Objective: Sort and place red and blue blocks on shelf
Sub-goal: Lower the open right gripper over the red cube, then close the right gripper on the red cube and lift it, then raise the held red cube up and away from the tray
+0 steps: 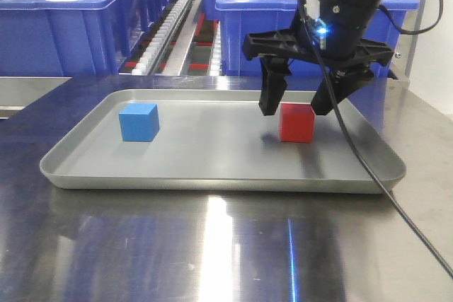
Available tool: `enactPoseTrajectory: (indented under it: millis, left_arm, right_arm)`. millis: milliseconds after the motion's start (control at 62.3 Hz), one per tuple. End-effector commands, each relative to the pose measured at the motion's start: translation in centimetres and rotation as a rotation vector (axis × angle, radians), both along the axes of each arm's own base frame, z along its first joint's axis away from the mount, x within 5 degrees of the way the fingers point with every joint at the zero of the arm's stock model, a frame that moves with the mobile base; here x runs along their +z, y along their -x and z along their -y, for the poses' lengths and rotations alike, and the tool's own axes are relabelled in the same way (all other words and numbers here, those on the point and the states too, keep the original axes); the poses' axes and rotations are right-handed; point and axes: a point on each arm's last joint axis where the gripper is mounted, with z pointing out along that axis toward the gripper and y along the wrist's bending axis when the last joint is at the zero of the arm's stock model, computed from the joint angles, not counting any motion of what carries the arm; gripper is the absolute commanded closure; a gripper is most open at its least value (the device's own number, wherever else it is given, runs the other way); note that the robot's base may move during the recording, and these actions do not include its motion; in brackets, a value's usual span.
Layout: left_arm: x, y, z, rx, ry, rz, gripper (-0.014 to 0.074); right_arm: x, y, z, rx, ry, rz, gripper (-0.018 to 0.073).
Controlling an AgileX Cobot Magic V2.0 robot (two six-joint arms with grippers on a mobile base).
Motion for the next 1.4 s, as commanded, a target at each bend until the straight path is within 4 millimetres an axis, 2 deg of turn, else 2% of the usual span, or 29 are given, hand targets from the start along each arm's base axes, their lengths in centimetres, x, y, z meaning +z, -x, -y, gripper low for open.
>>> enactPoseTrajectory:
  millis: [0, 546, 658, 851, 1028, 1124, 1381]
  left_arm:
    - [-0.1, 0.1, 0.1, -0.01, 0.011, 0.076, 0.0473]
    - [-0.1, 0.1, 0.1, -0.01, 0.011, 0.076, 0.0473]
    - [-0.1, 0.1, 0.1, -0.01, 0.011, 0.076, 0.0473]
    - [-0.1, 0.1, 0.1, -0.01, 0.011, 0.076, 0.0473]
    - [-0.1, 0.1, 0.1, -0.01, 0.011, 0.076, 0.0473]
    - [-0.1, 0.1, 0.1, -0.01, 0.011, 0.076, 0.0473]
    - [-0.1, 0.1, 0.1, -0.01, 0.011, 0.076, 0.0473]
  right_arm:
    - [2.7, -0.3, -0.2, -0.001, -0.05, 0.099, -0.0003]
    - [2.2, -0.8, -0.7, 0.008, -0.034, 0.062, 0.001]
    - [2.2, -0.7, -0.7, 0.008, -0.032, 0.059, 0.0111]
    - [2.2, -0.7, -0.7, 0.009, -0.032, 0.058, 0.037]
    - [3.7, -0.2, -0.5, 0.01, -0.049, 0.093, 0.0515]
    - [4.9, 0.1, -0.3, 0.009, -0.067, 0.129, 0.051]
    - [9.8, 1.9, 0.8, 0.008, -0.117, 0.274, 0.051]
